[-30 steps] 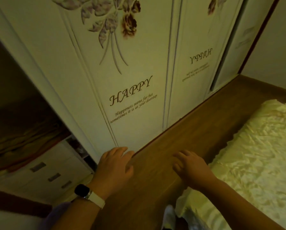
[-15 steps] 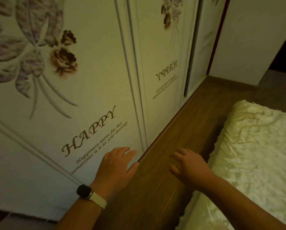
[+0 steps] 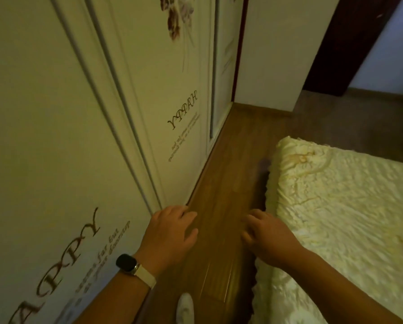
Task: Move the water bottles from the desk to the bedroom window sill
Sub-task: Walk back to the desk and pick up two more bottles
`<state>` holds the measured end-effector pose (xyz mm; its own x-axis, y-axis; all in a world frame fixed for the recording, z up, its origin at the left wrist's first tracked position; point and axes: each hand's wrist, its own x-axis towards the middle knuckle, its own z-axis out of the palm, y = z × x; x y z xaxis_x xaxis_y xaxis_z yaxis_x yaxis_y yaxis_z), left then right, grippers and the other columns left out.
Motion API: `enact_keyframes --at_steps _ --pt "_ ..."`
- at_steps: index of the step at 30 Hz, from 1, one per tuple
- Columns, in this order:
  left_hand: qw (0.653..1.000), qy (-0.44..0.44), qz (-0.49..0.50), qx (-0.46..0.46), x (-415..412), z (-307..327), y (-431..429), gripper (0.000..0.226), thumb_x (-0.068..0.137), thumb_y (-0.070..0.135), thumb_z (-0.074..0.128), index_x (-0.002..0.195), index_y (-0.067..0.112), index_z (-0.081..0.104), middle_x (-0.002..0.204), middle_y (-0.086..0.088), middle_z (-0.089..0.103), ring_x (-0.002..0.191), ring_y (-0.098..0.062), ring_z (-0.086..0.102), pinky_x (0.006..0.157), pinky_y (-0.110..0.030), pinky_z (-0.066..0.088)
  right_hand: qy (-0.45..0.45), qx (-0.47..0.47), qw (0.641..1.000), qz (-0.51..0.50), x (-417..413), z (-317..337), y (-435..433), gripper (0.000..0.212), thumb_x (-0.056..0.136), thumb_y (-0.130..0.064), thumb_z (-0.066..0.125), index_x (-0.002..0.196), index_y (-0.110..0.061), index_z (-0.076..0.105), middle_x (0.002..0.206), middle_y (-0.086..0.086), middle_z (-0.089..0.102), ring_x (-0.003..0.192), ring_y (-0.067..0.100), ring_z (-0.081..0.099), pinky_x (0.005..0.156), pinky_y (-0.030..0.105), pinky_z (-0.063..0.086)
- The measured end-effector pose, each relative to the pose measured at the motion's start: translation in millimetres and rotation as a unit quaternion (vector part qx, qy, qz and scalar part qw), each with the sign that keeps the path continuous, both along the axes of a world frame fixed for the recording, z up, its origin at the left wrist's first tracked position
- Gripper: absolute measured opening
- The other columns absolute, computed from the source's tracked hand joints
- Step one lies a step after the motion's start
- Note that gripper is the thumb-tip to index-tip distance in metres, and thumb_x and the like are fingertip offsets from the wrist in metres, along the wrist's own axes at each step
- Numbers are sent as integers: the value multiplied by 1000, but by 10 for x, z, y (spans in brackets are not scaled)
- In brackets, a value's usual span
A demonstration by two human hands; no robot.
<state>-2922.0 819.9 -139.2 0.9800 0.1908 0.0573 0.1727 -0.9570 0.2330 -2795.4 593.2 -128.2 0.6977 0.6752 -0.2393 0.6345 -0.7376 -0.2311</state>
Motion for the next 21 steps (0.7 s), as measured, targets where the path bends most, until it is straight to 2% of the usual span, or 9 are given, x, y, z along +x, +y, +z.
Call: enact_keyframes --at_steps 2,8,13,15,18,21 --pt "1000 11 -22 -1 304 -6 227 47 85 48 45 113 21 71 114 -5 71 104 -28 67 84 -48 54 -9 -2 1000 -25 217 31 158 42 97 -52 37 125 -30 57 132 -6 54 112 14 56 95 33 48" --pt "996 12 -86 -7 1208 2 644 54 87 53 37 122 26 66 125 -3 66 117 -26 60 95 -47 47 -39 -7 996 -81 713 163 469 39 99 -47 43 125 -24 61 128 -4 57 116 17 54 97 33 45" --pt "988 19 -155 -15 1935 13 591 54 86 52 38 122 25 67 126 -3 65 117 -27 60 94 -47 46 -20 18 986 -165 1073 99 351 41 98 -48 45 131 -29 57 136 -8 53 119 15 53 100 33 43" --pt "982 33 -183 -17 2191 -26 513 57 87 54 34 126 25 64 131 -2 63 122 -26 57 99 -47 43 -7 20 982 -187 1248 25 259 42 98 -48 45 135 -31 55 138 -9 52 121 14 52 101 32 42" --pt "976 64 -206 -22 2577 -101 423 66 86 58 25 133 27 58 139 -1 56 130 -24 50 107 -47 37 8 26 978 -207 1597 -130 179 42 99 -48 44 137 -32 53 140 -10 50 124 14 50 103 32 40" --pt "974 77 -214 -4 3051 -170 374 64 87 58 27 133 27 59 138 -1 57 128 -23 52 105 -47 40 7 30 978 -205 2111 -274 168 42 98 -50 43 133 -30 55 138 -9 52 120 15 52 101 32 42"
